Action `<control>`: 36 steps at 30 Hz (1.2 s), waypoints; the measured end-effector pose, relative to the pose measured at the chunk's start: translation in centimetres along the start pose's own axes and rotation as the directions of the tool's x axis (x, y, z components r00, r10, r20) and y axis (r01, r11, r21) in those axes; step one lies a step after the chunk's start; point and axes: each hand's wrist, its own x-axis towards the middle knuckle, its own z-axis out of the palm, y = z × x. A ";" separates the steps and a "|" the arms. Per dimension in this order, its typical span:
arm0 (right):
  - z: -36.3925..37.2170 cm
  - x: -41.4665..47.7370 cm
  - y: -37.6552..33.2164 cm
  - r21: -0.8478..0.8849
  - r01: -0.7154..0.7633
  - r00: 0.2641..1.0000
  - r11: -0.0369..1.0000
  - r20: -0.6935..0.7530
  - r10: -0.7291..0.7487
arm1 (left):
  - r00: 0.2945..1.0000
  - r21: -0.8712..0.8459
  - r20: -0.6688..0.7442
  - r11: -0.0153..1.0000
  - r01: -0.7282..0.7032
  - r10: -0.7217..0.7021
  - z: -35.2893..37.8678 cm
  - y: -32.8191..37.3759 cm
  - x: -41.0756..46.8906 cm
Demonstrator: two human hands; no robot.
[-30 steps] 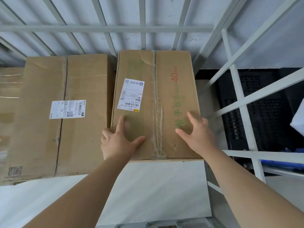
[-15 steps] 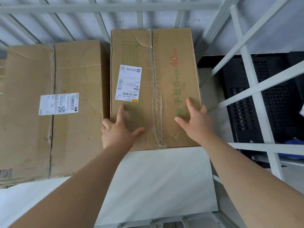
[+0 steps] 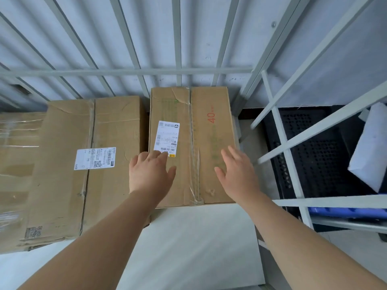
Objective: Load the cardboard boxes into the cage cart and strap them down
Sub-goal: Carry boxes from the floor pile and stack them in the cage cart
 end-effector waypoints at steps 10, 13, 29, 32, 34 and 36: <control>-18.1 -7.6 -5.1 -0.086 0.130 0.950 0.988 -0.274 -0.149 | 0.946 0.032 -0.217 0.971 -0.238 0.240 -17.3 5.2 -5.6; -23.0 -11.9 -6.7 -0.074 0.085 0.933 0.994 -0.344 -0.105 | 0.911 0.031 -0.262 0.946 -0.322 0.319 -22.5 6.4 -8.3; -34.6 -44.1 -13.7 0.057 -0.408 0.701 0.911 -0.620 0.353 | 0.615 0.031 -0.211 0.634 -0.773 0.760 -38.4 11.3 -31.0; -34.2 -50.7 -14.1 0.115 -0.524 0.633 0.844 -0.611 0.476 | 0.512 0.017 -0.126 0.518 -0.855 0.850 -38.4 13.1 -35.7; -33.9 -56.2 -14.7 0.137 -0.587 0.575 0.798 -0.623 0.530 | 0.441 0.022 -0.089 0.445 -0.895 0.893 -37.7 14.6 -39.6; -32.8 -63.9 -15.3 0.199 -0.683 0.444 0.702 -0.650 0.617 | 0.306 -0.042 -0.041 0.304 -0.952 0.951 -37.1 16.4 -45.8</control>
